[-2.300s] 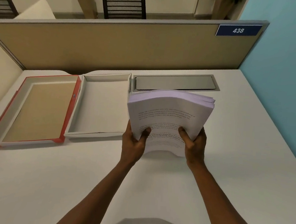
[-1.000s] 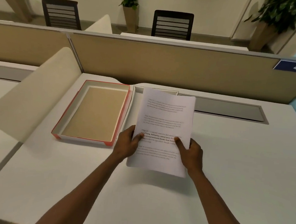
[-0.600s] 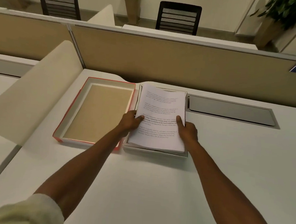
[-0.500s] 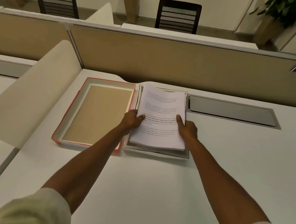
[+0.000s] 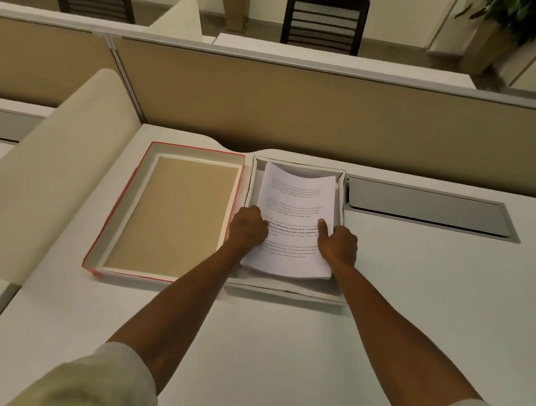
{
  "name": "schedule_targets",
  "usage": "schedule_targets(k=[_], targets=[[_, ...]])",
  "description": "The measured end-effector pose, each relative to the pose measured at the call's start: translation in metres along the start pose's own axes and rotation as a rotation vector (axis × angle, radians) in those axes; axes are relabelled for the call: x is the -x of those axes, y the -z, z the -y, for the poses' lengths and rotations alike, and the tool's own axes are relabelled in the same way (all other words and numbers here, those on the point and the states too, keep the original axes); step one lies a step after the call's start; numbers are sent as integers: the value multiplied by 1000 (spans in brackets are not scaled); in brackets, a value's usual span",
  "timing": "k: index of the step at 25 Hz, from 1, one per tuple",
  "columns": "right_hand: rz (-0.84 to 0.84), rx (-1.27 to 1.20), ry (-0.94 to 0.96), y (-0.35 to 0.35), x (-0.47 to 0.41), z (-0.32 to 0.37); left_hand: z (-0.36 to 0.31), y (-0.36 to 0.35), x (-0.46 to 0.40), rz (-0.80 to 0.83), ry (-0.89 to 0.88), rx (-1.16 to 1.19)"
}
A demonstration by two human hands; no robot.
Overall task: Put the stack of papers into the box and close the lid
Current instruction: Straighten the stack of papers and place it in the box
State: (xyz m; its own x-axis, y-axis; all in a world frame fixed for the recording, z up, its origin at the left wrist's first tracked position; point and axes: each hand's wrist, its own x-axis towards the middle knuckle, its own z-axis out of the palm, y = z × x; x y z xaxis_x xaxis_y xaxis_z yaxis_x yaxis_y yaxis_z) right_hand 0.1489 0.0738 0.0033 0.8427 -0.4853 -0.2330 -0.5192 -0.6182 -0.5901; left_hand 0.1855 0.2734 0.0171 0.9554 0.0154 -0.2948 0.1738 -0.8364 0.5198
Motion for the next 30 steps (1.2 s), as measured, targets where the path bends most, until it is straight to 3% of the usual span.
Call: schedule_targets(k=[7, 11, 16, 22, 27, 30], targets=[[68, 73, 92, -3, 19, -5, 3, -35, 21, -48, -109, 54], [6, 80, 204, -5, 34, -10, 10, -54, 29, -153, -223, -248], [-100, 289, 347, -17, 52, -27, 8, -45, 27, -172, -289, -354], [-215, 450, 483, -23, 55, -34, 10, -45, 41, -91, -271, -349], [-25, 582, 463, -13, 56, -37, 23, -49, 49, -29, -295, -366], [-19, 469, 456, -10, 63, -33, 26, -36, 56, -75, -327, -117]])
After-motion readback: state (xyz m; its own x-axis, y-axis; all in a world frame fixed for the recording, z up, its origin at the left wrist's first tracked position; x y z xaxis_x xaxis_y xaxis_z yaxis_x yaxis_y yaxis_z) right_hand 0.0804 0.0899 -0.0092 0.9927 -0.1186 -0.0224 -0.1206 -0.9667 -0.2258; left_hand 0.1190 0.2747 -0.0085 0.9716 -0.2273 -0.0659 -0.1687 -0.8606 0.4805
